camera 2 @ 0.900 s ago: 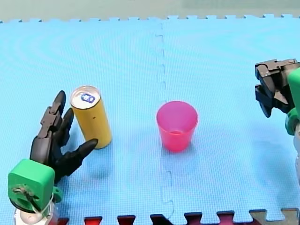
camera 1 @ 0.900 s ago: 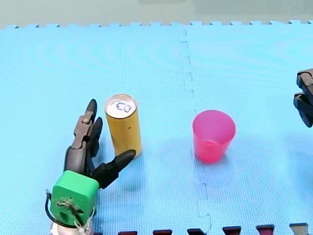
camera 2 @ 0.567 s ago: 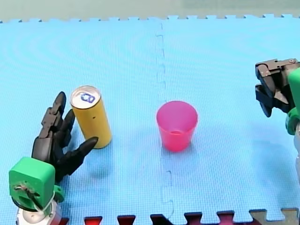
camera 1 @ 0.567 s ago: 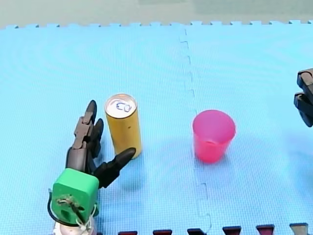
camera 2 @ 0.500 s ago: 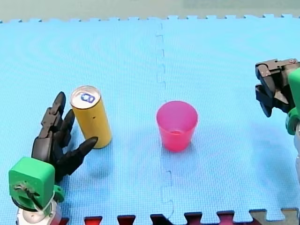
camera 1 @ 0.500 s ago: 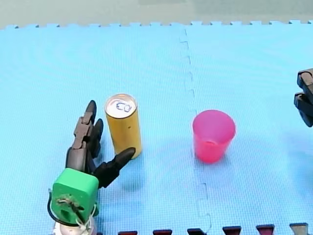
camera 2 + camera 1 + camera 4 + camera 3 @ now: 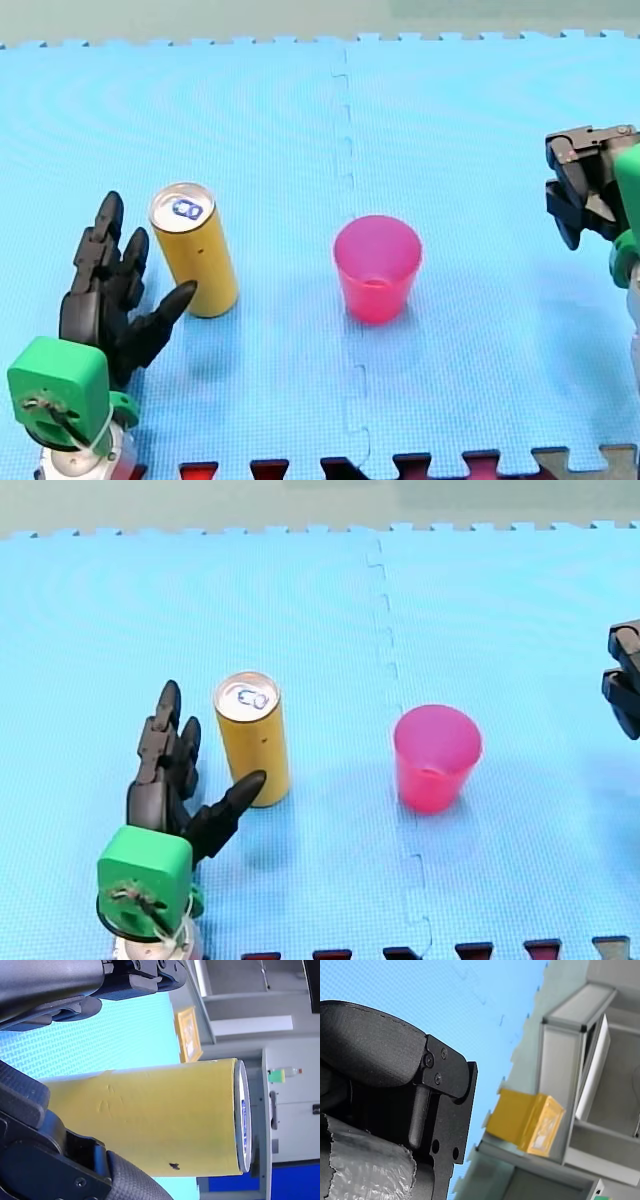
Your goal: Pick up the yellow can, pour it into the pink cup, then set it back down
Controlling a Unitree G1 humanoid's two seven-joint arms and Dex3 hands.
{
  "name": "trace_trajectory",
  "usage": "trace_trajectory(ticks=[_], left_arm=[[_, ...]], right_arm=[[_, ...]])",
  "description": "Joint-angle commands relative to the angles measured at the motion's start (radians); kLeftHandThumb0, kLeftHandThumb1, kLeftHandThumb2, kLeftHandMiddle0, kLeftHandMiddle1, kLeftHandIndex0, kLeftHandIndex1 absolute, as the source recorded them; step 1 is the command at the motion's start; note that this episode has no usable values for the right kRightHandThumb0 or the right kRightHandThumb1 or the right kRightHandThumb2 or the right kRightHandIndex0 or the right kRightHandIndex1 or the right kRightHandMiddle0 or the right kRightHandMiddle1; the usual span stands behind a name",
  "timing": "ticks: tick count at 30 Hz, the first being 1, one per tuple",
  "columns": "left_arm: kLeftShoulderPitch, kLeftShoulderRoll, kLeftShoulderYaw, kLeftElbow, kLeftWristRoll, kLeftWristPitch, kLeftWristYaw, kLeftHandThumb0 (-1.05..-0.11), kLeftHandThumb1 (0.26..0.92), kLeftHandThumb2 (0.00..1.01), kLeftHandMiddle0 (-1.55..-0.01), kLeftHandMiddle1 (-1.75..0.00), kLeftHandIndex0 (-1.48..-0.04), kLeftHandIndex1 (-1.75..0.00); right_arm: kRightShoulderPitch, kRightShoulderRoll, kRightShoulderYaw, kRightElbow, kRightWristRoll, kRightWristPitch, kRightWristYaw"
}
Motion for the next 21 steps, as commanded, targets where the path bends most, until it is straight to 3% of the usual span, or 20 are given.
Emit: trace_trajectory(ticks=[1,9,21], left_arm=[[-0.008,0.001,0.004,0.006,0.001,-0.003,0.009,-0.842,0.660,0.00,-0.32,-0.01,-0.17,0.00],[-0.018,-0.014,0.033,0.010,-0.036,0.023,-0.009,-0.648,0.567,0.00,-0.26,0.00,-0.16,0.00],[-0.020,-0.008,0.042,0.013,-0.050,0.058,-0.066,-0.634,0.566,0.00,-0.23,0.00,-0.14,0.00]], right_arm=[[-0.002,-0.007,-0.002,-0.001,0.002,0.000,0.002],[-0.002,-0.009,-0.003,-0.002,0.003,-0.003,0.003],[-0.001,-0.008,0.003,-0.003,-0.003,-0.008,-0.009]])
